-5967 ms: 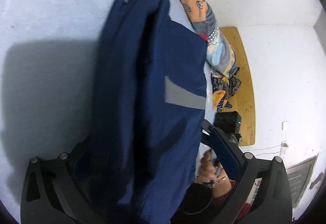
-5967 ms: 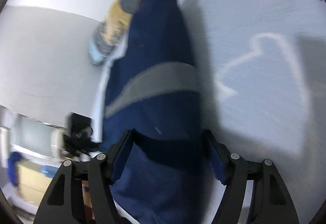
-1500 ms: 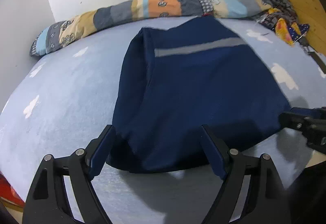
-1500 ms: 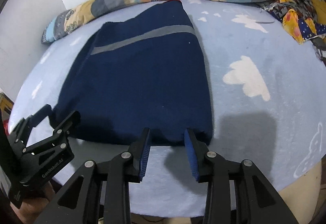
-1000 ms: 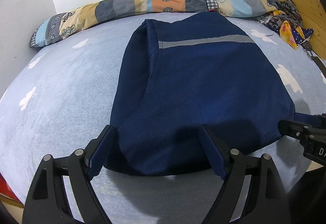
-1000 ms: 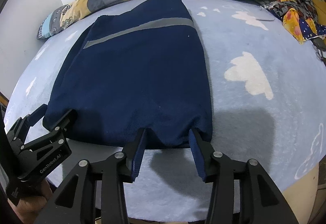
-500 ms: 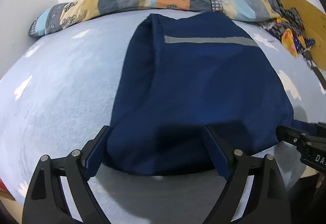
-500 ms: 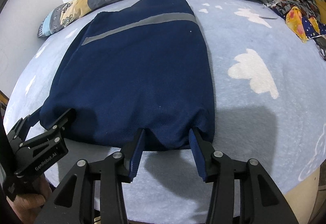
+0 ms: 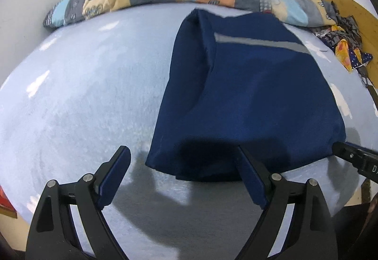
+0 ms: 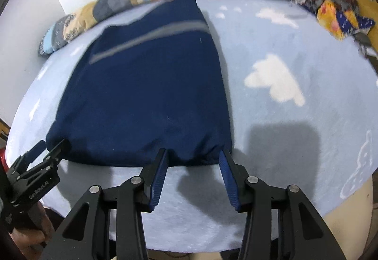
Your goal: Fold large clothes
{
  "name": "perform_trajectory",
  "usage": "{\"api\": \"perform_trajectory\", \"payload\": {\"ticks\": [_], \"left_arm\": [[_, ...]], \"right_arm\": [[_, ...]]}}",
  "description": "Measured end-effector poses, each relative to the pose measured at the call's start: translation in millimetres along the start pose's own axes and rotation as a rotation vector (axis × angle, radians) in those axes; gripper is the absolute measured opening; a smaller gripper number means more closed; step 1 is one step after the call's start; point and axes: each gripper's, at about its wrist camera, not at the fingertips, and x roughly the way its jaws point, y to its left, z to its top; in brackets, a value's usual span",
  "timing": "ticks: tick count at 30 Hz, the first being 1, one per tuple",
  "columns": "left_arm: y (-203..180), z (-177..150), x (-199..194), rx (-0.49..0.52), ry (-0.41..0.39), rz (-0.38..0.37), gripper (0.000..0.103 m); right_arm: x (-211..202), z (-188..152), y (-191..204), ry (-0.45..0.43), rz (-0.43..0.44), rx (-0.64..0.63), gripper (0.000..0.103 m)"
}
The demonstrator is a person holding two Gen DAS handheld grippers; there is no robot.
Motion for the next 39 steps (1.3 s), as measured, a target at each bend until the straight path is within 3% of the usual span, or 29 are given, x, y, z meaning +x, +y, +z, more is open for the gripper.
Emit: {"api": "perform_trajectory", "payload": {"ticks": [3,6,12,15,18,21,28,32,36,39], "left_arm": [[4.3,3.9,-11.9,-0.022,-0.031,-0.011,0.090],[1.6,8.2,-30.2,0.005,-0.094,-0.031,0.090],[-8.4,0.8,-67.0,0.053,-0.111,-0.094,0.090],[-10.1,-9.8,-95.8,0.084,-0.161,-0.084,0.095],[-11.1,-23.4,-120.3,0.114,-0.186,-0.045,0.103],[-7.3,-32.2,-137.4,0.117,-0.199,-0.074,0.103],[-6.4,-37.1,-169.8,0.145,-0.276,-0.066,0.103],[-13.9,-42.1,-175.1,0.176,-0.288,-0.039,0.103],[-18.8,-39.5,-175.0,0.186,-0.262,-0.081,0.103],[-20.0,-35.7,-169.7,0.183,-0.249,-0.032,0.103]], "right_arm": [[-6.7,0.9,-5.0,-0.010,0.021,0.027,0.047],[-26.9,2.2,-5.1,-0.079,0.046,0.031,0.047],[-56.3,-8.1,11.7,-0.183,-0.018,-0.027,0.050],[-80.7,-34.1,27.8,-0.249,-0.019,-0.079,0.063],[-105.9,-63.9,38.0,-0.316,-0.003,-0.113,0.067],[-126.5,-86.8,50.0,-0.379,-0.011,-0.192,0.080],[-156.3,-104.2,47.4,-0.496,-0.041,-0.180,0.084],[-161.7,-105.3,44.5,-0.512,-0.065,-0.166,0.085],[-161.7,-108.5,46.2,-0.497,-0.075,-0.163,0.085],[-159.3,-107.3,45.8,-0.486,-0.083,-0.166,0.085]]}}
